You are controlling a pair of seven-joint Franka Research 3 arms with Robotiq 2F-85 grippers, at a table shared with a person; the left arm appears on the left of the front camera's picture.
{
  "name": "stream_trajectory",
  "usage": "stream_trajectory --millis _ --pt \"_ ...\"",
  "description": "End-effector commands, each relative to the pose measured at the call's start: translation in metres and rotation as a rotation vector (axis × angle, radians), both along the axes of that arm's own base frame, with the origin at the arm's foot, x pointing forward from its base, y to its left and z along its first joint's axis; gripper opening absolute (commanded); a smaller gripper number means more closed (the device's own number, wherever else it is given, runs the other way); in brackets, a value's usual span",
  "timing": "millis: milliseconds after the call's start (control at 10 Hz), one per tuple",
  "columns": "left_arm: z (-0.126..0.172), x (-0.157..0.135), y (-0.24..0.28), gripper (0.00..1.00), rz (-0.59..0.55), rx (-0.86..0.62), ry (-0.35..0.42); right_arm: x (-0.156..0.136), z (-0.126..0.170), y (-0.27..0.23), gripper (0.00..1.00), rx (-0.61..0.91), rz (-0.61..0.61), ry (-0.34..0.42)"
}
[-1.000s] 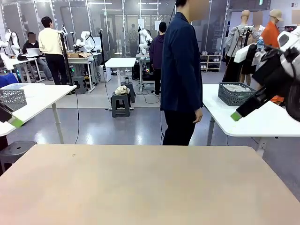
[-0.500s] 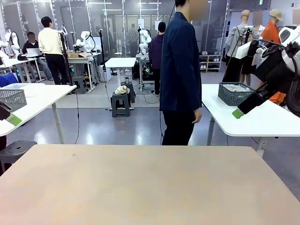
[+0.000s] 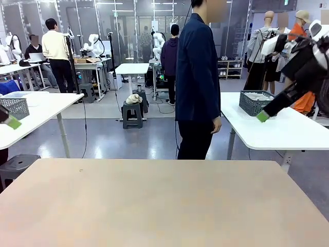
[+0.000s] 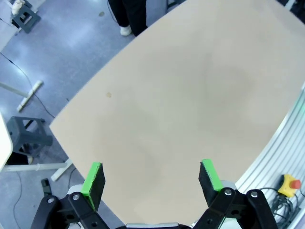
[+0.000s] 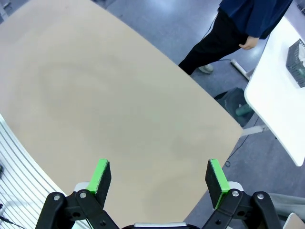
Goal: Fold the towels and place them in the basket.
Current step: When a person lays out a Towel with hook on the table, fold it in half twice.
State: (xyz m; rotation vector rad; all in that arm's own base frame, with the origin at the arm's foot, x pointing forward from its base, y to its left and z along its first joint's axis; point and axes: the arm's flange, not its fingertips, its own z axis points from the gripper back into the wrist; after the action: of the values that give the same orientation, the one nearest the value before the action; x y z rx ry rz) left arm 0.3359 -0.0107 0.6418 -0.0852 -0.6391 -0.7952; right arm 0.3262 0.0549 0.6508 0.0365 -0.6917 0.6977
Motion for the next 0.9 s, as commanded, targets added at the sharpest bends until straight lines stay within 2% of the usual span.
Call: stream_trajectory --millis 0,400,800 --pt "0.044 0.006 0.001 1.0 -0.031 0.018 0.009 0.009 0.036 -0.003 1.0 -0.024 0.012 -0.004" --pt "0.089 0.005 0.012 1.0 -0.099 0.01 0.034 -0.006 0.085 -0.009 1.0 -0.044 0.038 -0.018" --pt "0.115 -0.039 0.032 1.0 -0.166 0.024 0.003 -0.056 0.112 -0.038 1.0 -0.081 0.096 -0.023"
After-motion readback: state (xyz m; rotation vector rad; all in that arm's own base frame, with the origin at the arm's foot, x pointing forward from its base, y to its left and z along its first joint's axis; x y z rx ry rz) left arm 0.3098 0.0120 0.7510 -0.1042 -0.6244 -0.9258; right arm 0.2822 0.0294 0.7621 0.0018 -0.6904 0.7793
